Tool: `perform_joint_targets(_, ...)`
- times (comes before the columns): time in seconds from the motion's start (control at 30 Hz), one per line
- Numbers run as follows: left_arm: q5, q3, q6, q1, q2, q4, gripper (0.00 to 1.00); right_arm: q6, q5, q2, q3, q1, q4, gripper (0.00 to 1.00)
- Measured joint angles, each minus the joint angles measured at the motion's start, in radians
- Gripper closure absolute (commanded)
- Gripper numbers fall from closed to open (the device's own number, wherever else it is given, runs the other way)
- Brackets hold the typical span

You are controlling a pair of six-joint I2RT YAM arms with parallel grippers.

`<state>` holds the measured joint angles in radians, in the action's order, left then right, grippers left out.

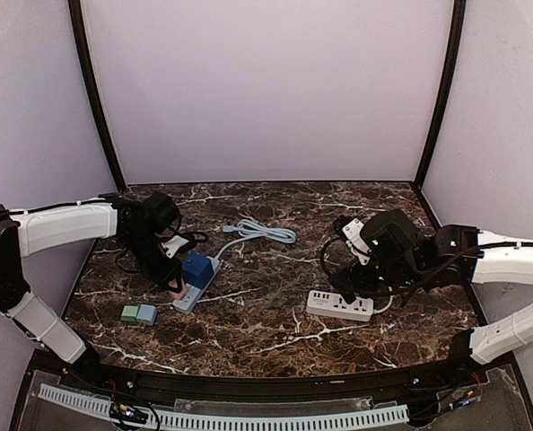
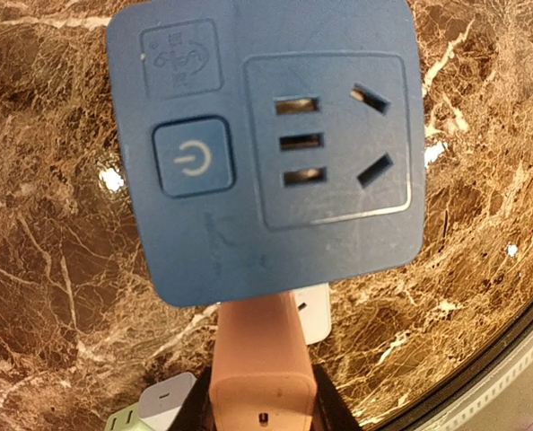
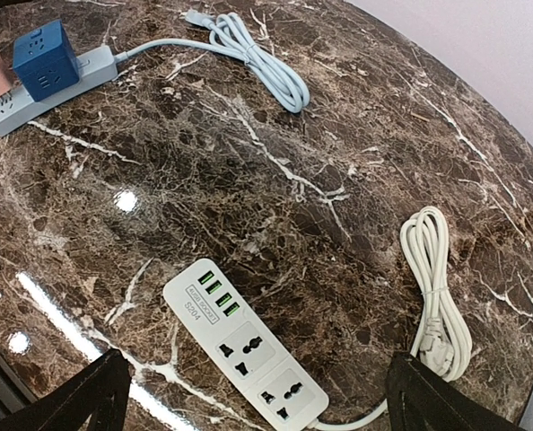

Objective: Insert the plug

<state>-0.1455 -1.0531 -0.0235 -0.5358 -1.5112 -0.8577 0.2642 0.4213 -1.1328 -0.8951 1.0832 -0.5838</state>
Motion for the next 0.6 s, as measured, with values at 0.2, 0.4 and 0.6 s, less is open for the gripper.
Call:
perform_joint_targets(0.2,-0.001,-0.006,-0.023,0.0,-0.005,-0.004,0.99,0.0,0.001,0.0,0.005,0.0,0.001,0.01)
perform_joint_targets(0.4,-0.011,-0.006,-0.047,0.0,-0.007,-0.004,0.99,-0.002,0.002,0.0,0.016,0.0,0.003,0.01)
perform_joint_targets(0.6,-0.02,-0.01,-0.067,0.0,-0.01,-0.004,0.99,-0.009,0.002,0.0,0.019,0.0,0.007,0.02)
